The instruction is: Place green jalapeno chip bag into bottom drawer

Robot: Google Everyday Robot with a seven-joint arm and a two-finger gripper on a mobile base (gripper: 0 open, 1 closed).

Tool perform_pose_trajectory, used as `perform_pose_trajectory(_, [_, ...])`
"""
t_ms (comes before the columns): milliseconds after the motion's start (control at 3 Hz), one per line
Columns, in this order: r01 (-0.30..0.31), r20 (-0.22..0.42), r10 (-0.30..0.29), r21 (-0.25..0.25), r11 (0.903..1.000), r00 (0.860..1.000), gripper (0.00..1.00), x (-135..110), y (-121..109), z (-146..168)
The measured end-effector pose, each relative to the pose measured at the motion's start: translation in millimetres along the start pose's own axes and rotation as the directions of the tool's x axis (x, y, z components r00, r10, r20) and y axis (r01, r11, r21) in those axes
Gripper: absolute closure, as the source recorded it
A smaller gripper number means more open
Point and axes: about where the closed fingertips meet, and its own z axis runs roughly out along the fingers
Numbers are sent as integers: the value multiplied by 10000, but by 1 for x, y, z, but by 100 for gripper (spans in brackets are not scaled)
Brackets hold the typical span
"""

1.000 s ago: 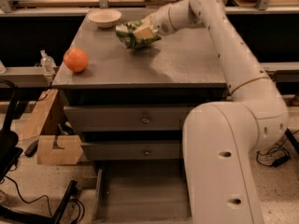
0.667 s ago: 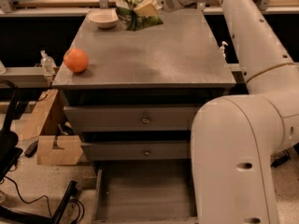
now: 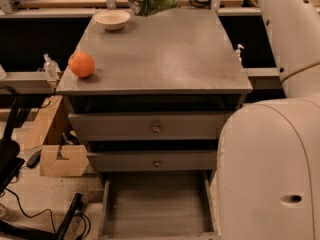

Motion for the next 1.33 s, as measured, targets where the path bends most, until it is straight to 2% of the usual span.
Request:
perform_pose_trajectory(333, [-258, -101, 256, -179, 9995, 9996, 100, 9, 8, 3])
perform_pose_trajectory(667, [-659, 23, 660, -124, 9977, 9978, 100, 9, 25, -18])
perform_pose_trajectory(1000, [-1006, 822, 956, 585, 9932, 9920, 100, -22, 41, -70])
perform_pose_trajectory(1333, [-1860, 1867, 1643, 1053, 9769, 9686, 100, -46, 73, -108])
